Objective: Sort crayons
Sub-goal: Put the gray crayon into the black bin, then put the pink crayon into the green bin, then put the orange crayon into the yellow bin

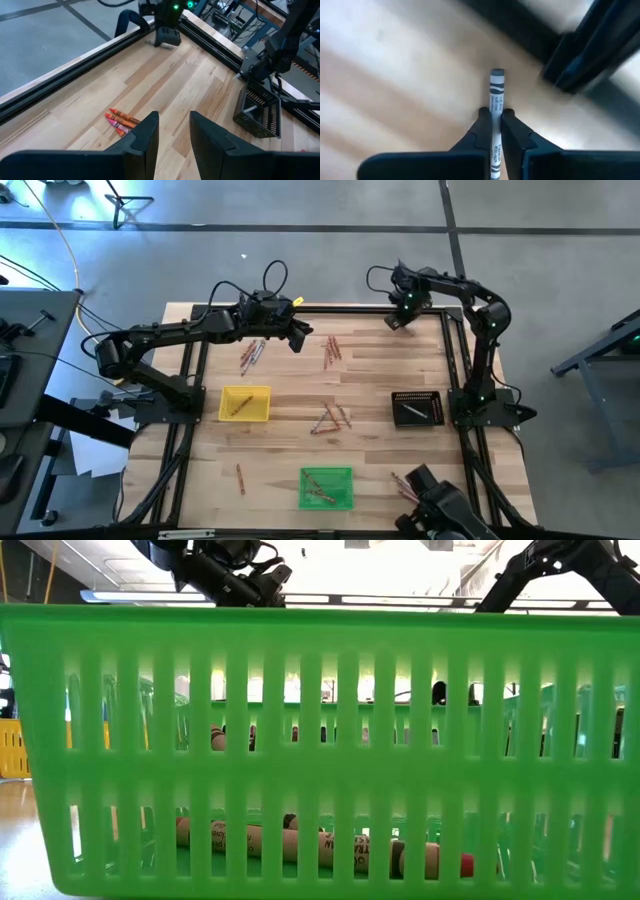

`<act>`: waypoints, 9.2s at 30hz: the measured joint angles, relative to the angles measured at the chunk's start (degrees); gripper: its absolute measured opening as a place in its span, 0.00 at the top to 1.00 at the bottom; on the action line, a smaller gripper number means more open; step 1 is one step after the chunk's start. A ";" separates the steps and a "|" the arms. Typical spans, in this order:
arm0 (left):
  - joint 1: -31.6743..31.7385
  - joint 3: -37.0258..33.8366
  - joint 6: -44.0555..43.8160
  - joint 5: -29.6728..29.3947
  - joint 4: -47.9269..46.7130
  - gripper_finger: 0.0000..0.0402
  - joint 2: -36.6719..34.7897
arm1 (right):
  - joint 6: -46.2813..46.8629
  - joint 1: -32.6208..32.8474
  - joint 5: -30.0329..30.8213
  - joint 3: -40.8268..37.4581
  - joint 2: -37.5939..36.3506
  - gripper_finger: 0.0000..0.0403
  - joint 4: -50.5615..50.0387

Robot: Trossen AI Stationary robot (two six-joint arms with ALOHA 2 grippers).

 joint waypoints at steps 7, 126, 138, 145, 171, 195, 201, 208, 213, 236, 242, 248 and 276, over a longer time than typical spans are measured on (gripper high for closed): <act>-0.02 0.00 0.00 0.04 -0.42 0.76 0.00 | 4.46 0.33 -8.15 -0.16 -7.41 0.99 -5.54; -24.01 0.02 -20.57 -11.01 -18.36 0.76 -0.17 | 55.52 65.88 6.28 -35.93 -34.44 0.78 40.26; -32.09 0.02 -20.50 -8.88 -27.04 0.76 -0.17 | 53.69 68.00 6.51 -14.91 -16.65 0.78 18.87; -36.41 0.02 -20.38 -9.57 -27.25 0.76 -0.17 | 53.63 68.04 4.09 -8.03 -9.56 0.76 17.48; -44.91 0.00 -22.63 -20.84 -35.41 0.76 -7.66 | 63.30 66.38 8.92 -5.84 -2.70 0.89 16.50; -56.06 0.02 -31.81 -31.82 -42.30 0.76 -16.25 | 55.18 75.34 -1.46 19.93 -4.64 1.00 7.37; -57.37 0.02 -33.09 -31.72 -44.69 0.76 -16.79 | 63.59 83.53 2.76 23.20 -4.69 1.00 6.73; -58.30 0.02 -31.04 -31.11 -45.13 0.76 -17.30 | 69.71 90.45 5.55 23.20 -2.15 1.00 8.21; -58.60 0.01 -30.60 -31.04 -45.24 0.76 -17.42 | 69.56 92.23 5.64 23.20 2.18 1.00 8.97; -62.43 0.02 -37.49 -32.56 -44.98 0.76 -17.49 | 59.67 89.01 3.45 23.18 6.36 0.73 6.10; -64.84 0.02 -39.16 -27.53 -46.69 0.76 -17.31 | 58.54 88.03 2.03 23.18 6.03 0.69 1.71; -65.26 0.00 -46.36 -23.28 -54.80 0.76 -17.27 | 52.13 86.34 1.50 23.23 3.99 0.72 -4.68; -76.70 -8.81 -100.44 -8.15 -27.35 0.75 8.90 | 36.74 81.79 14.07 23.19 -6.60 0.72 -37.74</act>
